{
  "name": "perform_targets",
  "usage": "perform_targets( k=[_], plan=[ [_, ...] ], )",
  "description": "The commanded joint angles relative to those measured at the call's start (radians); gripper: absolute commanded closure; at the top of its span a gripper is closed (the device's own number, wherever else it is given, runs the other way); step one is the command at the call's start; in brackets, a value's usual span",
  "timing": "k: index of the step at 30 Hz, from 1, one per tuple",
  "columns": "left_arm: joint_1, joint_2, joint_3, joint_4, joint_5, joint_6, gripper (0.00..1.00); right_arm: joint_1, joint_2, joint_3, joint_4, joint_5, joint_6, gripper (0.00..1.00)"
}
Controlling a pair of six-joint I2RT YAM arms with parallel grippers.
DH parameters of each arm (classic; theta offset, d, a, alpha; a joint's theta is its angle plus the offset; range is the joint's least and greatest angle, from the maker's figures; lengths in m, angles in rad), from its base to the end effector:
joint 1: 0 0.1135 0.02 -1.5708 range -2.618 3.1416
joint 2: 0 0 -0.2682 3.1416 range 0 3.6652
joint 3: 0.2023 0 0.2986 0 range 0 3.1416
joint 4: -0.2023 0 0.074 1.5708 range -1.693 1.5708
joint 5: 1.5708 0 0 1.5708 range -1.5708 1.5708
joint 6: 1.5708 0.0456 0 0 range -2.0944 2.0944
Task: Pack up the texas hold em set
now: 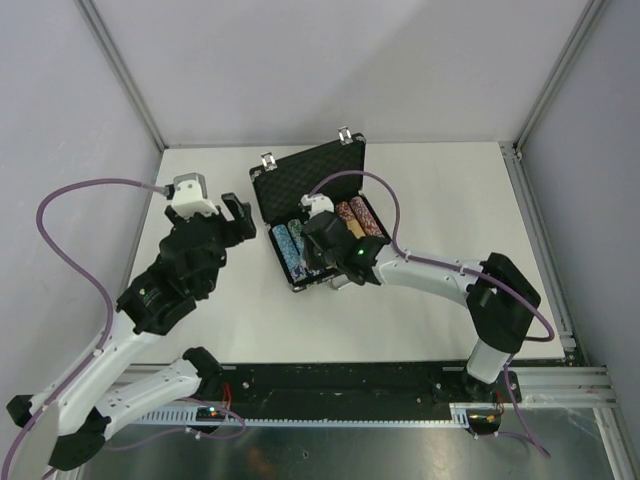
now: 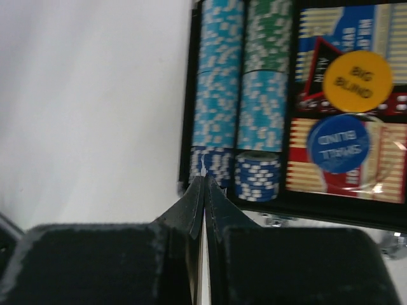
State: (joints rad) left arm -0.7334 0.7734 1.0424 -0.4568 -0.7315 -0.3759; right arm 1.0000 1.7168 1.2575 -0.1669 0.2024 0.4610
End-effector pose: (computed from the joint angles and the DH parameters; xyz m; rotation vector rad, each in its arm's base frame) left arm 0.1691 -0.1114 0.4163 -0.2192 1.6994 -0.1804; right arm 0.2476 0.3686 0.2334 -0.4853 2.1942 0.5952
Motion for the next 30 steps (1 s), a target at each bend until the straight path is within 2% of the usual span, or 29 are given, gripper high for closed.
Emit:
perform_targets(
  k=[1,7,12,21,23,25,27,30],
  plan=[
    [0.005,0.015,-0.004,0.034,-0.027,-0.016,0.17,-0.043,-0.01,0.009,-0.028,0.07,-0.04,1.0],
    [0.005,0.037,-0.011,0.04,-0.007,-0.011,0.17,-0.102,0.011,0.001,-0.044,0.082,-0.055,0.99],
    [0.004,0.033,-0.002,0.043,0.019,-0.005,0.17,-0.147,0.055,-0.011,-0.035,0.047,-0.069,0.94],
    [0.005,0.031,0.0,0.045,0.025,0.019,0.17,-0.2,0.114,-0.012,-0.013,-0.02,-0.074,0.92],
    [0.004,0.029,-0.003,0.044,0.025,0.02,0.17,-0.205,0.121,-0.012,-0.013,-0.021,-0.069,0.87],
    [0.005,0.029,-0.005,0.045,0.023,0.022,0.17,-0.207,0.122,-0.012,-0.018,-0.003,-0.06,0.72],
    [0.005,0.029,-0.004,0.044,0.023,0.023,0.17,-0.21,0.115,-0.013,-0.029,0.029,-0.049,0.61],
    [0.005,0.028,-0.005,0.045,0.024,0.024,0.17,-0.21,0.073,-0.014,-0.052,0.071,-0.029,0.54]
  ],
)
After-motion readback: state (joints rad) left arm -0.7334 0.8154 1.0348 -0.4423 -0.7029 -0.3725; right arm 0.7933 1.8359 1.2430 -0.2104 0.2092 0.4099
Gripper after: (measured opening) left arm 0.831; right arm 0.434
